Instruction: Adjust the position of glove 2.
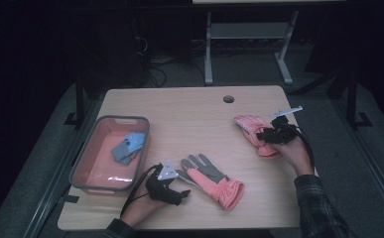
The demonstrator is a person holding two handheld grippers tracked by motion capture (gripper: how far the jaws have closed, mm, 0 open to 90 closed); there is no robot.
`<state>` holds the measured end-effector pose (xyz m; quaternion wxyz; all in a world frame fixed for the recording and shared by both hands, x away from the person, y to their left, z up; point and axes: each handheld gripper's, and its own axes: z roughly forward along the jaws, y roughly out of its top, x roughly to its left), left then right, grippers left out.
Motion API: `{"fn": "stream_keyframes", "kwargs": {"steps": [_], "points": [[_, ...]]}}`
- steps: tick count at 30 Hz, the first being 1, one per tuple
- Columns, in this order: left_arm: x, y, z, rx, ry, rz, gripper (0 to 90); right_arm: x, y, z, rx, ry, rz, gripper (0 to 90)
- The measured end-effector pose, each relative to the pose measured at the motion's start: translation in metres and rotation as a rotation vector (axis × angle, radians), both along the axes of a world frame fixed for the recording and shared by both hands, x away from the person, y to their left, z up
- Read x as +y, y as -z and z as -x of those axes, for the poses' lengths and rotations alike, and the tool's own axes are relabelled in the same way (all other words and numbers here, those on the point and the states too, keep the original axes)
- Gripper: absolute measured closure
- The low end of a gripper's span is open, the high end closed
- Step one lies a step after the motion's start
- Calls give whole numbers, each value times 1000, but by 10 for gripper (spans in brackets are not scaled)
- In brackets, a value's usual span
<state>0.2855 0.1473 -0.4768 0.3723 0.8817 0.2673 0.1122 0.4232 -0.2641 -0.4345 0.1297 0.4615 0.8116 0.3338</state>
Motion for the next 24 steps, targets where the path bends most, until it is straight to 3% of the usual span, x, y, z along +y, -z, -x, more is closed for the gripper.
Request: {"fn": "stream_keyframes", "kwargs": {"steps": [8, 15, 24], "points": [[0, 0, 0, 0, -1, 0, 128, 6, 16, -5, 17, -22, 61, 634], [0, 0, 0, -1, -1, -1, 128, 2, 14, -5, 39, -34, 33, 850], [0, 0, -1, -1, 0, -1, 128, -5, 3, 1, 19, -32, -20, 882]]}}
